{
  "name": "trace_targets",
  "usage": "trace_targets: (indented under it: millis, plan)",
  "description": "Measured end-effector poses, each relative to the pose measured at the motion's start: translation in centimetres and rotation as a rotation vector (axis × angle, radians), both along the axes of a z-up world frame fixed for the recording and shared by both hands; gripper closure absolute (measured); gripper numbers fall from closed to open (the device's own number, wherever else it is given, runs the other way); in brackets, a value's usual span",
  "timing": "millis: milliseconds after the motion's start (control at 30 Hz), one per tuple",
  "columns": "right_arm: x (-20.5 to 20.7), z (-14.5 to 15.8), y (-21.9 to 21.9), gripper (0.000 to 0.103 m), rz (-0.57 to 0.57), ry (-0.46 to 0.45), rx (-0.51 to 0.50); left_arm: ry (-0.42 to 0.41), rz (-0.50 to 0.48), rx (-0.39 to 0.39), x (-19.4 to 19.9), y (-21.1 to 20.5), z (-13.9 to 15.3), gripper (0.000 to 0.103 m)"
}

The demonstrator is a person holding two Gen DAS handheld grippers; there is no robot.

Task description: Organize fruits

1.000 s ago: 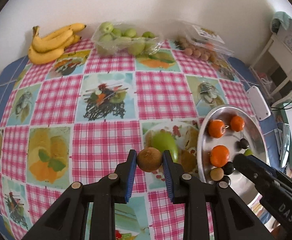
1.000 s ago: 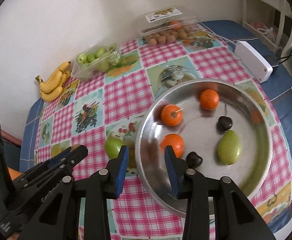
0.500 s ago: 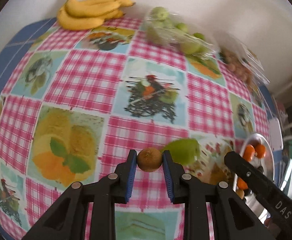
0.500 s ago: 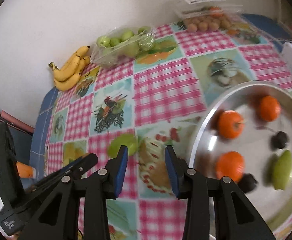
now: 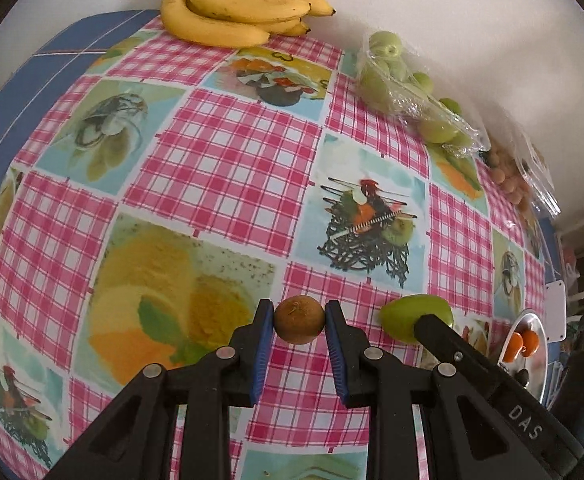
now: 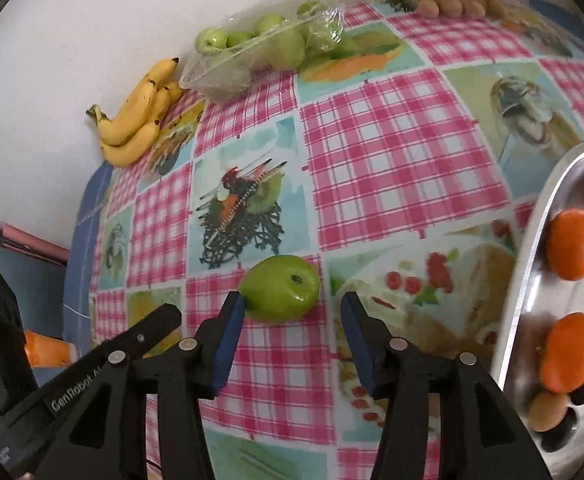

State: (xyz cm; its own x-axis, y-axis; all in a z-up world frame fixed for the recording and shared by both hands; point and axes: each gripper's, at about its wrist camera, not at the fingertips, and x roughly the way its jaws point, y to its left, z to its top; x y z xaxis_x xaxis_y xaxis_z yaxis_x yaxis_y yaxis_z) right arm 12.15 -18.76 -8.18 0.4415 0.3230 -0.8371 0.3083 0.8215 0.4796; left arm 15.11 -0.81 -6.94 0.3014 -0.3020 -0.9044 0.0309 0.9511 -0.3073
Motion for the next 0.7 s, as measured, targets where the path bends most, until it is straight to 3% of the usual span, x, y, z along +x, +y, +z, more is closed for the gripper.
trace_targets:
  millis: [267,700]
  plan:
    - [1.4,-0.5,0.9,0.049,-0.007,-0.006,-0.024,0.011,0.006,-0.014,0.1,0.4,-0.2,0.075]
    - [1.4,0.7,1.5,0.072,0.019,-0.042,-0.058,-0.005,-0.020,0.000,-0.2,-0.1,0.4,0.075]
